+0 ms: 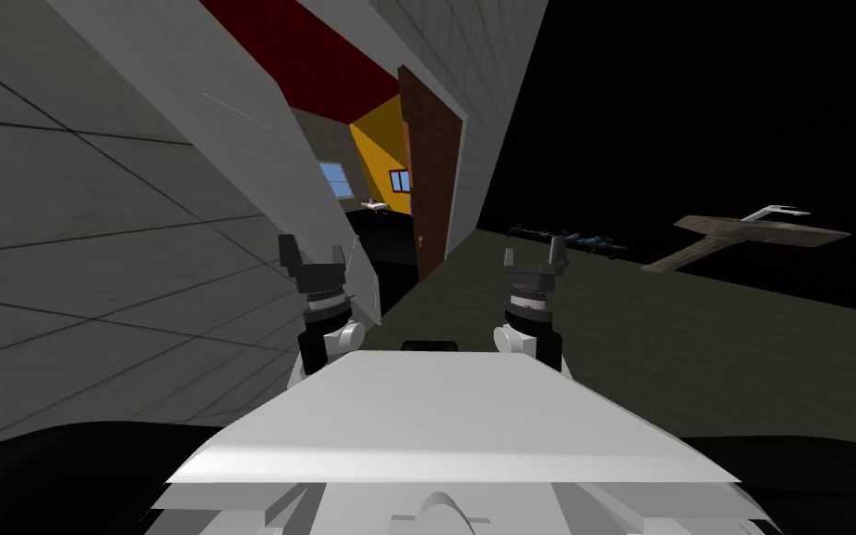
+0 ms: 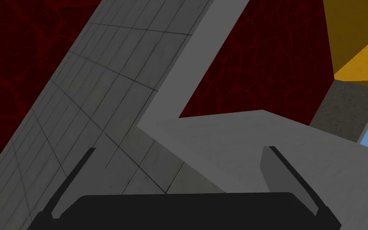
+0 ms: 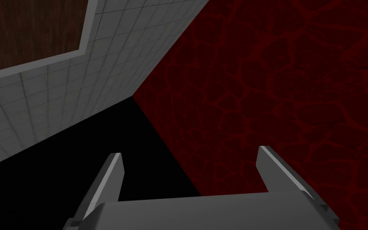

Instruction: Push the door open

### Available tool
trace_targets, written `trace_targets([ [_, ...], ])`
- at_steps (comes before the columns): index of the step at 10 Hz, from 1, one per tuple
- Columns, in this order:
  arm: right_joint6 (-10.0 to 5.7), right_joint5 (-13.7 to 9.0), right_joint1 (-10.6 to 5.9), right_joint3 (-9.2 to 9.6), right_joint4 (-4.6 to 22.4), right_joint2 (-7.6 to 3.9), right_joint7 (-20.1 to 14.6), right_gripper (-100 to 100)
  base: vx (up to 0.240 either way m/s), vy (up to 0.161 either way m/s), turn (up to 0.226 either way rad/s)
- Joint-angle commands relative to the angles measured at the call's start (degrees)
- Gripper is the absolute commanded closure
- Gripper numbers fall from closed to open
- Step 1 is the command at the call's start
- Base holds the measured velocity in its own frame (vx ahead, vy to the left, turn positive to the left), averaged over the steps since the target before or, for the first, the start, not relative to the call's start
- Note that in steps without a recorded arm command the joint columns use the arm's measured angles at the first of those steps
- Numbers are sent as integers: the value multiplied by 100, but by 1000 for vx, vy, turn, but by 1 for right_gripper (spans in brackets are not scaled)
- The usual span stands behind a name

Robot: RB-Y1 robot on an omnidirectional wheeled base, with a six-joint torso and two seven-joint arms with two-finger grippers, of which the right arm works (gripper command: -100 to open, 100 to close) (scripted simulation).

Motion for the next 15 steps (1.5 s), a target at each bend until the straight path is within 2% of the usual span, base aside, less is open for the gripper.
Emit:
trace_targets([
  [1, -38, 9, -71, 109, 179, -38, -1, -100, 133, 92, -8],
  [2, -47, 11, -89, 137, 224, -47, -1, -100, 194, -26, -7],
  [9, -224, 52, -422, 651, 1067, -185, -4, -100, 184, -17, -2],
  [15, -371, 85, -697, 1074, 1761, -277, -6, -100, 125, -15, -3],
])
